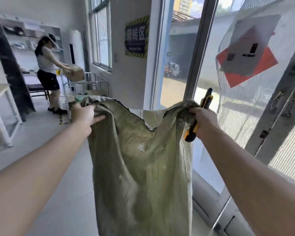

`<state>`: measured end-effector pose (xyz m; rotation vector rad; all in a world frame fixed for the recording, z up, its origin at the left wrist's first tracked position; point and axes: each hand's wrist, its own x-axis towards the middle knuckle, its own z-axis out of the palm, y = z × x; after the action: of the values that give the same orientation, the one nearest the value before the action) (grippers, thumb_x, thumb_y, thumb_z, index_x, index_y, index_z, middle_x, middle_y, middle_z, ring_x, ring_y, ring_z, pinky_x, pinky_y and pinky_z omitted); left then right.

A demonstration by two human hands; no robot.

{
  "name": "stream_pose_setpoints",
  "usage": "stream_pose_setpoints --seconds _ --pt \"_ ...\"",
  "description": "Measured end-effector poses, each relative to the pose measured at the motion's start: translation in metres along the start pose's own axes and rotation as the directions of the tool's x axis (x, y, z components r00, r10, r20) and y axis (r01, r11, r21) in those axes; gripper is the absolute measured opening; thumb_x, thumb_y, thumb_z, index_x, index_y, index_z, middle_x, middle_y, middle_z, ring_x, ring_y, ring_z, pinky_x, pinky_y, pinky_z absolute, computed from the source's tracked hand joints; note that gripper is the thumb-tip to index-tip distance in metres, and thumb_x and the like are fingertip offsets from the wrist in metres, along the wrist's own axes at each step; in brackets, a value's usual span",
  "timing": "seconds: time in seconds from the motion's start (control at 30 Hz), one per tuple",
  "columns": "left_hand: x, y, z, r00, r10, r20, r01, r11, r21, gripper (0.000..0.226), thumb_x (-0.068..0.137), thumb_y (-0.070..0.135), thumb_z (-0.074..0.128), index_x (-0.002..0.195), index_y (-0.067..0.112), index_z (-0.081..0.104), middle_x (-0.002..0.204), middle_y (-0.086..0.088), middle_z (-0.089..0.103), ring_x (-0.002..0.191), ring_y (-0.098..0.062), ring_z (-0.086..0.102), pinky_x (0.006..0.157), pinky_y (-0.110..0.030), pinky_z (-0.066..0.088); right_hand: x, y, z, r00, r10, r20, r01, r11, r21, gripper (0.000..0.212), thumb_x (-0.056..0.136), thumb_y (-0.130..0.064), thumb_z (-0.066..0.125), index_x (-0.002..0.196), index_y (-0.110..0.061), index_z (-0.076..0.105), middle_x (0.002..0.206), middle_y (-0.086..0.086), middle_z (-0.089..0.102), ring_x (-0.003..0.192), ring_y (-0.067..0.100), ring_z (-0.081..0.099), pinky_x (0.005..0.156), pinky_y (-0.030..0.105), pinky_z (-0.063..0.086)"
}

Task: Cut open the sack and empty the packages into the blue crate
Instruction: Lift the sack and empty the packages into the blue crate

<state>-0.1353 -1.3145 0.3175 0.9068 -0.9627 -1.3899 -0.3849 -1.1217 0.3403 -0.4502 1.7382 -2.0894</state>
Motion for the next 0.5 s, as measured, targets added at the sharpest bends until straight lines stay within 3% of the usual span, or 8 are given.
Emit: stream_pose_setpoints --seconds 0.07,0.2,0.33,0.43,0.5 --pt "0.023 0.0 -0.015 0.999 -0.034 -0.016 0.034 0.999 0.011 0.028 0.088 -0.003 0.05 0.111 0.013 0.053 0.121 -0.019 0.06 0.096 -0.035 0.066 0.062 -0.041 0.061 0.009 0.01 0.026 0.999 0.018 0.033 -0.018 1.0 -0.012 0.021 0.081 -0.002 0.067 0.101 -0.001 0.061 0.088 0.015 0.062 0.08 0.027 0.06 0.072 0.036 0.053" --pt "0.051 0.002 -0.034 0.997 -0.069 0.033 0.069 0.998 0.009 0.006 0.084 0.014 0.058 0.089 0.017 0.058 0.115 -0.016 0.061 0.098 -0.032 0.064 0.062 -0.04 0.061 0.026 0.028 0.072 0.99 0.064 0.124 -0.064 0.998 -0.005 0.014 0.079 -0.005 0.071 0.086 -0.006 0.059 0.073 0.01 0.057 0.061 0.02 0.052 0.054 0.028 0.043" --pt "0.088 0.002 -0.044 0.996 -0.085 -0.023 0.085 0.996 0.013 0.029 0.085 0.046 0.064 0.105 0.027 0.058 0.126 0.002 0.051 0.106 -0.031 0.059 0.076 -0.047 0.059 0.048 0.045 0.114 0.978 0.089 0.189 -0.095 0.995 0.025 0.017 0.078 -0.007 0.074 0.076 -0.01 0.057 0.07 0.009 0.056 0.059 0.019 0.051 0.054 0.03 0.041" --pt "0.121 -0.008 -0.047 0.993 -0.07 -0.1 0.075 0.996 0.049 0.012 0.09 0.027 0.061 0.101 0.02 0.06 0.127 -0.01 0.059 0.111 -0.033 0.062 0.058 -0.041 0.061 0.069 0.056 0.142 0.96 0.106 0.26 -0.112 0.994 0.008 0.02 0.077 -0.012 0.077 0.076 -0.011 0.056 0.073 0.009 0.056 0.058 0.018 0.049 0.053 0.029 0.038" --pt "0.143 -0.017 -0.046 0.986 -0.068 -0.152 0.074 0.997 0.036 0.023 0.092 0.008 0.054 0.114 0.016 0.057 0.115 -0.012 0.06 0.105 -0.032 0.063 0.064 -0.042 0.06 0.086 0.063 0.16 0.941 0.121 0.317 -0.129 0.992 0.003 0.022 0.077 -0.018 0.079 0.077 -0.012 0.058 0.072 0.007 0.059 0.056 0.016 0.052 0.052 0.026 0.039"
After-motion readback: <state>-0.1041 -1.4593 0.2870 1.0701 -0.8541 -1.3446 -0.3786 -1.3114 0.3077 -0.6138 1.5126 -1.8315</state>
